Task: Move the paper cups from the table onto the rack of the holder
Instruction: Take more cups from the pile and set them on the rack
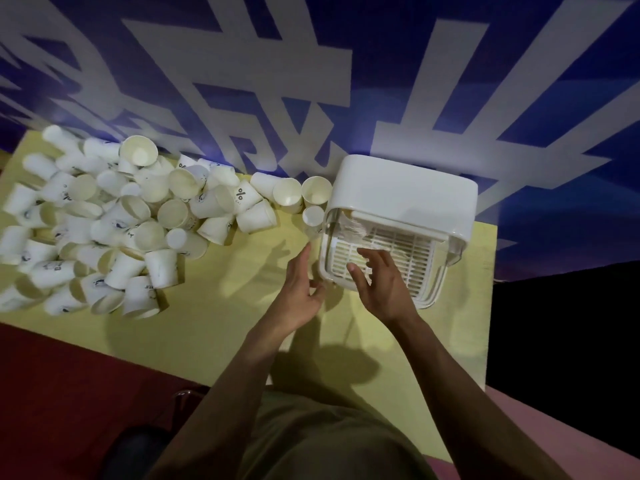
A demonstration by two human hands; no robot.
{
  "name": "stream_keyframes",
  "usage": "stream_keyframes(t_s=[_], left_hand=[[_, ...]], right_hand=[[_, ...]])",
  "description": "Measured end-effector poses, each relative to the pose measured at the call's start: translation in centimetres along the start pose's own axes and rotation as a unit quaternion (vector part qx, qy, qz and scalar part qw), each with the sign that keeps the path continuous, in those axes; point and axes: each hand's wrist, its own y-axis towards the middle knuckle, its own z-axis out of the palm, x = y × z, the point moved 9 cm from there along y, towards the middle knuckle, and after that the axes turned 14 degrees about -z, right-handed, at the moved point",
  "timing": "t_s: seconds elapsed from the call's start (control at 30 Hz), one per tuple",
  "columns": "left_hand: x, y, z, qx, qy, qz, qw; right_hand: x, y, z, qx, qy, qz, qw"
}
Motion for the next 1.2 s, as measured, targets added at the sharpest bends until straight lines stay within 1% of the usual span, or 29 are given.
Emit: stream_keyframes(t_s=[0.1, 0.23, 0.33, 0.43, 0.6, 0.73, 0.87, 1.03, 1.2], left_hand=[[2.8, -1.2, -3.0, -0.036, -0.001, -0.012, 0.999], [5.9, -1.4, -7.0, -0.052, 0.007, -0.019, 0.998], [8.0, -1.2, -10.9, -0.072, 0.022, -0.007, 0.997], [10.9, -1.1, -15.6, -0.092, 0.044, -0.020, 0.995], [15.9, -1.1, -24.0, -0.154, 0.078, -0.028, 0.985], [18.3, -1.0, -28.9, -0.187, 0.070, -0.029, 0.979], [19.2, 0.1, -31.1, -0.176, 0.088, -0.019, 0.980], [19.6, 2.0, -31.5, -0.155, 0.083, 0.001, 0.984], [20.7, 3.7, -31.6, -0.139, 0.067, -0.035, 0.987]], right_hand=[[3.3, 0.0, 2.2, 0.013, -0.004, -0.047, 0.999], [7.2, 0.7, 6.0, 0.036, -0.015, -0.076, 0.996], [9.5, 1.7, 9.7, 0.045, -0.033, -0.079, 0.995], [12.2, 2.6, 14.3, 0.061, -0.035, -0.066, 0.995], [17.3, 5.3, 21.1, 0.095, -0.050, -0.104, 0.989], [20.1, 8.9, 24.9, 0.097, -0.076, -0.102, 0.987], [21.8, 12.9, 28.2, 0.128, -0.127, -0.093, 0.979], [22.2, 15.5, 31.1, 0.176, -0.194, -0.068, 0.963], [22.0, 16.4, 31.8, 0.185, -0.225, -0.044, 0.956]])
